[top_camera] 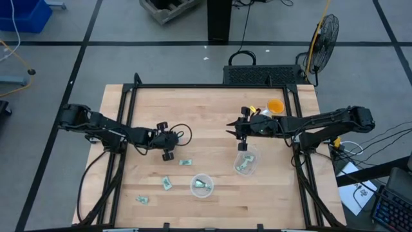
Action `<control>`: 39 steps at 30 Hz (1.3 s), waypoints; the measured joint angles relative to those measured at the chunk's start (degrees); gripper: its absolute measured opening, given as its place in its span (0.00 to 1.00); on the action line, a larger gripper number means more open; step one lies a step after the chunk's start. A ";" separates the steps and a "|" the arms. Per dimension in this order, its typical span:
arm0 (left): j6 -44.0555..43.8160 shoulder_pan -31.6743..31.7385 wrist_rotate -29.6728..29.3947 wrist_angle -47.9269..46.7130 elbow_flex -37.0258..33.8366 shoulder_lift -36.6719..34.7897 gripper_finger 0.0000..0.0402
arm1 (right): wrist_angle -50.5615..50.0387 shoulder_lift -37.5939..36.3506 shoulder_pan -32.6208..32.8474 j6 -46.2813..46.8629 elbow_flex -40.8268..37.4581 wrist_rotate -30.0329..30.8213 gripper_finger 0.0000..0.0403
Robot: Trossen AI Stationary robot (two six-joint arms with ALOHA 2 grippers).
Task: Pick and place items into bin
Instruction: Put the Stevia packet into the left transparent bin
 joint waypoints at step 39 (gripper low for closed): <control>6.91 3.12 -2.56 5.49 0.00 3.87 0.01 | -0.11 0.00 0.00 -0.25 -0.06 0.04 0.26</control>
